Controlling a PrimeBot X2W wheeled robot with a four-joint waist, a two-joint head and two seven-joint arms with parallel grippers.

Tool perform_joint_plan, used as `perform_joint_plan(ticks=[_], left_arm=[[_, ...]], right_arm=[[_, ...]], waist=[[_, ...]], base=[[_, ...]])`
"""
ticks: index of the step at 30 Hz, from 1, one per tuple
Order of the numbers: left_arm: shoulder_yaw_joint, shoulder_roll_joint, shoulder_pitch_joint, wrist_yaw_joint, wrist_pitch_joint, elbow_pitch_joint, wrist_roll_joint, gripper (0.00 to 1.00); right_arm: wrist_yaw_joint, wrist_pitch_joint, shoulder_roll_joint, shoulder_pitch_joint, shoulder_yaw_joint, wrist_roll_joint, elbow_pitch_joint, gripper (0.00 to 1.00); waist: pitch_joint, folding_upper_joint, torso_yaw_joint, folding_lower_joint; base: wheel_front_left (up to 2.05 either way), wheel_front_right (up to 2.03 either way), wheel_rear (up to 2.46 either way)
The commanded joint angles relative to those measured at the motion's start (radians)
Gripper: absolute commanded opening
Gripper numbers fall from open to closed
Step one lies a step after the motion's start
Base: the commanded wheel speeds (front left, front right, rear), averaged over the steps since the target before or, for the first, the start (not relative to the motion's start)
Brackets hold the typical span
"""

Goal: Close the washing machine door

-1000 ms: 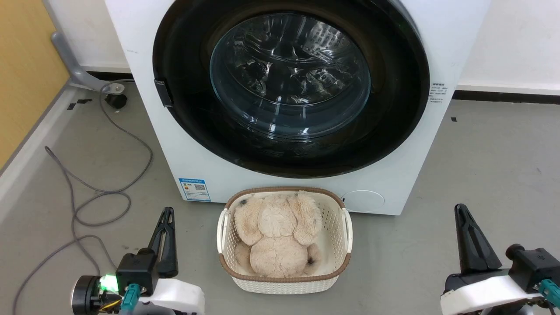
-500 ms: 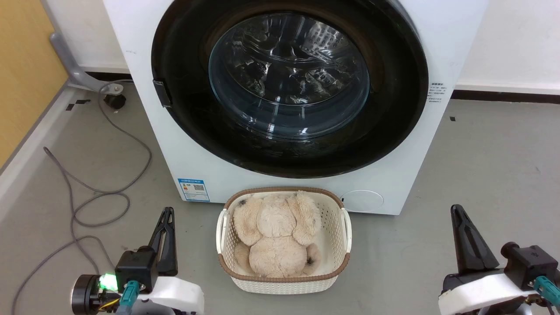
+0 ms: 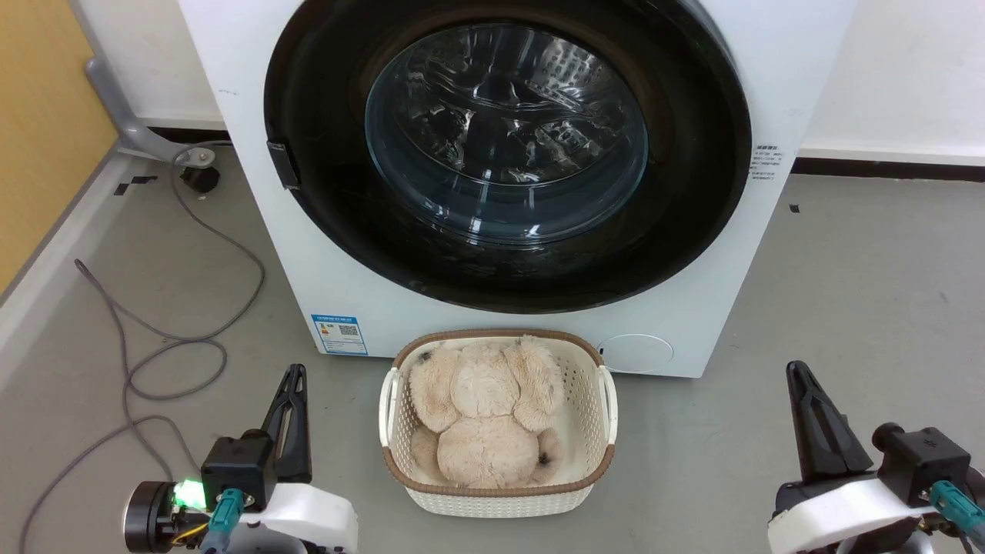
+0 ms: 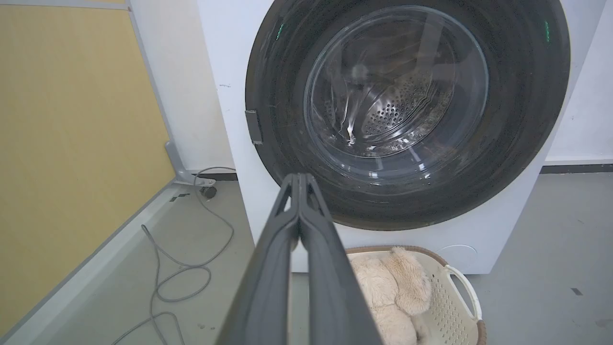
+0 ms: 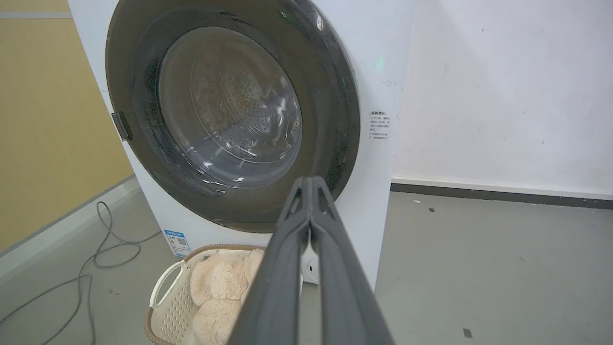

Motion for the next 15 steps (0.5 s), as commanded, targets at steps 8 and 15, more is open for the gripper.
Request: perform_joint_plan(ticks=[8, 15], left_arm=[[0.009, -0.006, 0.008, -0.01, 0.023, -0.011, 0.005, 0.0], [0.012, -0.007, 0.009, -0.014, 0.035, -0.015, 0.005, 0.0]], right_arm=[[0.0, 0.023, 0.002, 0.004, 0.004, -0.016, -0.013, 0.0], [0.0, 0.035, 0.003, 0.005, 0.006, -0.024, -0.016, 0.0]], waist=[[0.0, 0.0, -0.002, 0.0], [0.0, 0.0, -0.003, 0.0]], base=[[0.0, 0.0, 0.0], [0.0, 0.0, 0.0]])
